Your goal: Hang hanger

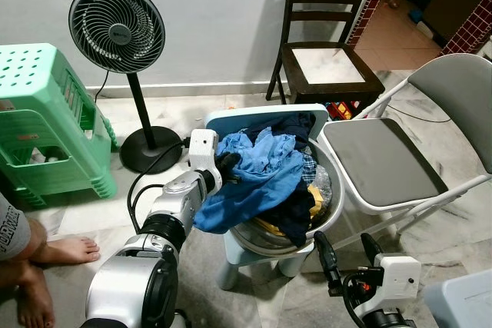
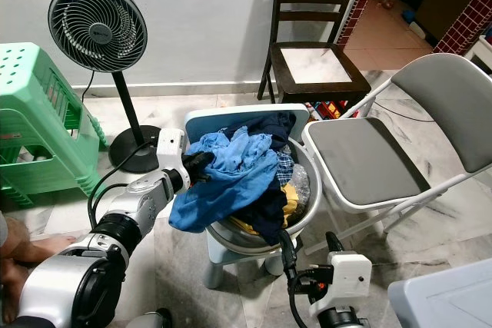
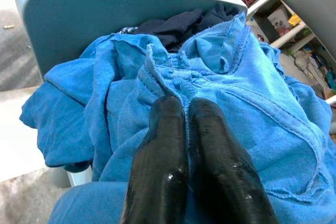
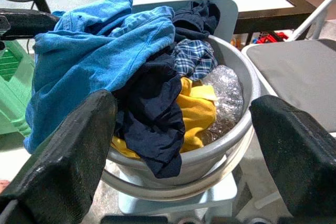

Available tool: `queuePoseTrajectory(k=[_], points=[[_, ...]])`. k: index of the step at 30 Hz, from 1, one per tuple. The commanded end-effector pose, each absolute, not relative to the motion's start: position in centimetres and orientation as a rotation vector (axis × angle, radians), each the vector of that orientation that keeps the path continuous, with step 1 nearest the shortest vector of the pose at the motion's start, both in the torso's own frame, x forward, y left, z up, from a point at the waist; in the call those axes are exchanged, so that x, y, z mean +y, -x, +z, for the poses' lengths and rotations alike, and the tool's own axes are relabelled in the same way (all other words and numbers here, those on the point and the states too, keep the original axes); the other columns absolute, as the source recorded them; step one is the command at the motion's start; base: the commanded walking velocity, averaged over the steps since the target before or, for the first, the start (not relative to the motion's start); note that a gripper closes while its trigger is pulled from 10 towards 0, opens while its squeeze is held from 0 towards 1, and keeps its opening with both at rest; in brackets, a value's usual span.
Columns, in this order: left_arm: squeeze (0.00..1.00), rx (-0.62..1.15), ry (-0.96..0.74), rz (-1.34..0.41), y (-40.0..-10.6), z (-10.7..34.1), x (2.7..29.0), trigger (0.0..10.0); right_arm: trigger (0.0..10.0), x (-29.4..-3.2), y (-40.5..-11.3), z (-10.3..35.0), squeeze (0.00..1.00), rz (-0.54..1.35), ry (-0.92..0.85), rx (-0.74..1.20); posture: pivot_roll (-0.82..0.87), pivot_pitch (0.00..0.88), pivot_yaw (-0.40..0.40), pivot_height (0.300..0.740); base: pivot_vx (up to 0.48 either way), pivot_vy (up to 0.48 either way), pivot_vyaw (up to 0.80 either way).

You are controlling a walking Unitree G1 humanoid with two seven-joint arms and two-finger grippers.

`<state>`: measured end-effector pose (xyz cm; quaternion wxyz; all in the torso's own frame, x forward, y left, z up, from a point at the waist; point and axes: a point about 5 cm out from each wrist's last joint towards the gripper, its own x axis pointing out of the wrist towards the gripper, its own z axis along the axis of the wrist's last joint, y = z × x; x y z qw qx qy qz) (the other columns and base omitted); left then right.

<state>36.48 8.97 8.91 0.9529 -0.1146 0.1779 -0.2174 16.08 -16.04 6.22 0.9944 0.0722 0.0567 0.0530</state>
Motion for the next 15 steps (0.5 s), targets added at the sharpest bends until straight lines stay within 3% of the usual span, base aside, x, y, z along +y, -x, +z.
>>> queuePoseTrajectory(k=[1,8,15], points=[[0.00,0.367,0.229,-0.459,-36.3,8.7,8.6,0.0,10.0,-16.6,-15.9,6.2,0.00,0.089,-0.136,0.125,0.01,0.138,-0.123,0.740,0.000,0.000,0.00],[0.00,0.291,0.136,-0.496,-36.5,9.5,8.4,0.0,10.0,-16.9,-15.9,6.2,0.00,0.069,-0.121,0.123,0.01,0.138,-0.125,0.740,0.000,0.000,0.00],[0.00,0.183,-0.146,-0.650,-36.4,10.7,6.8,0.0,10.0,-17.1,-16.1,6.3,0.00,0.056,-0.111,0.119,0.01,0.136,-0.126,0.740,0.000,0.000,0.00]])
